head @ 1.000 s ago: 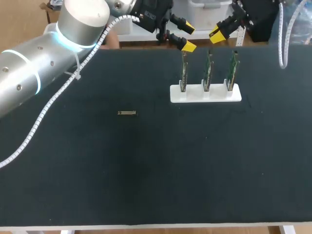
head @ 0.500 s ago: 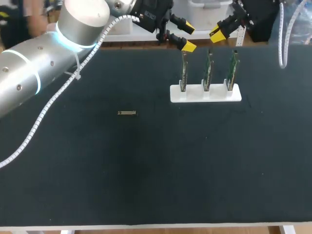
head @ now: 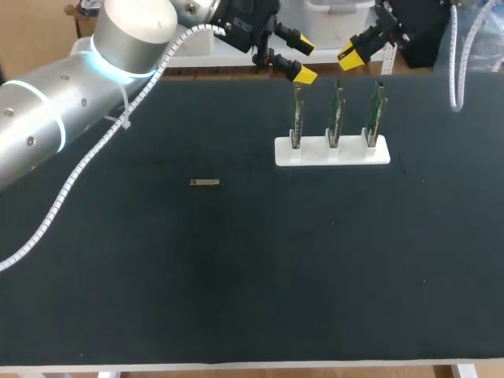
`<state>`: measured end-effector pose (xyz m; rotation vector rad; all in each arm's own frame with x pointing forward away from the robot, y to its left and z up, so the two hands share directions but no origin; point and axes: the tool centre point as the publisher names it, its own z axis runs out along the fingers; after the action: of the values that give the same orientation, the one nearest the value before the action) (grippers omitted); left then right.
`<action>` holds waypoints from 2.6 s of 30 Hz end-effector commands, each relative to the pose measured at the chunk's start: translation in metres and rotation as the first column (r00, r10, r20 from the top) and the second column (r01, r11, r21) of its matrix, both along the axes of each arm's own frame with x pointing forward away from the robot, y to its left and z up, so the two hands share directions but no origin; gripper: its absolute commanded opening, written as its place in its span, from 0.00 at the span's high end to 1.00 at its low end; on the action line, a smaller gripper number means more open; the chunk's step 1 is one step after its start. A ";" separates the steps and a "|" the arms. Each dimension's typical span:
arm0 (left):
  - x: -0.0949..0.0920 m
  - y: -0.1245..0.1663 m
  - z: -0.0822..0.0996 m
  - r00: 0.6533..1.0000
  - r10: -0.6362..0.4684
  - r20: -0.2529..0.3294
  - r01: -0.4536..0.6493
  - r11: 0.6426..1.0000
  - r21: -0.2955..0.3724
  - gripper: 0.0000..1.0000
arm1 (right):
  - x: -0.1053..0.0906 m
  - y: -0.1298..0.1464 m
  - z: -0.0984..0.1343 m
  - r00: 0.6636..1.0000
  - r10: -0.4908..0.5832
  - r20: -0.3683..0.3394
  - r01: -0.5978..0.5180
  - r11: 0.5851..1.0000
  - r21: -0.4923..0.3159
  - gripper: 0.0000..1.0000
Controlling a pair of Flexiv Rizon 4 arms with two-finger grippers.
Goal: Pick up the optical module with the left hand, and insert it into the network port with the right hand.
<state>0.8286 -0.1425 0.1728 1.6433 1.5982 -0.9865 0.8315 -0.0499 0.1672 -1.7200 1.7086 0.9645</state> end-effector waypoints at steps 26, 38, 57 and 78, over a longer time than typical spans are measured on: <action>-0.003 0.001 0.000 1.000 0.004 0.004 -0.004 1.000 0.000 0.00 | 0.015 0.000 -0.001 0.939 0.281 -0.198 -0.277 0.960 0.046 1.00; -0.003 0.001 0.000 1.000 0.004 0.004 -0.004 1.000 0.000 0.00 | 0.015 0.000 -0.001 0.940 0.287 -0.185 -0.285 0.958 0.034 1.00; -0.003 0.001 0.000 1.000 0.004 0.004 -0.004 1.000 0.000 0.00 | 0.011 0.001 -0.003 0.955 0.261 -0.141 -0.264 0.964 -0.006 1.00; -0.003 0.001 0.000 1.000 0.004 0.004 -0.004 1.000 0.000 0.00 | 0.012 -0.001 0.005 0.974 0.200 -0.106 -0.202 0.979 -0.005 1.00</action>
<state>0.8286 -0.1425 0.1728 1.6433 1.5981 -0.9865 0.8354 -0.0503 0.1709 -1.7627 1.6863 0.9084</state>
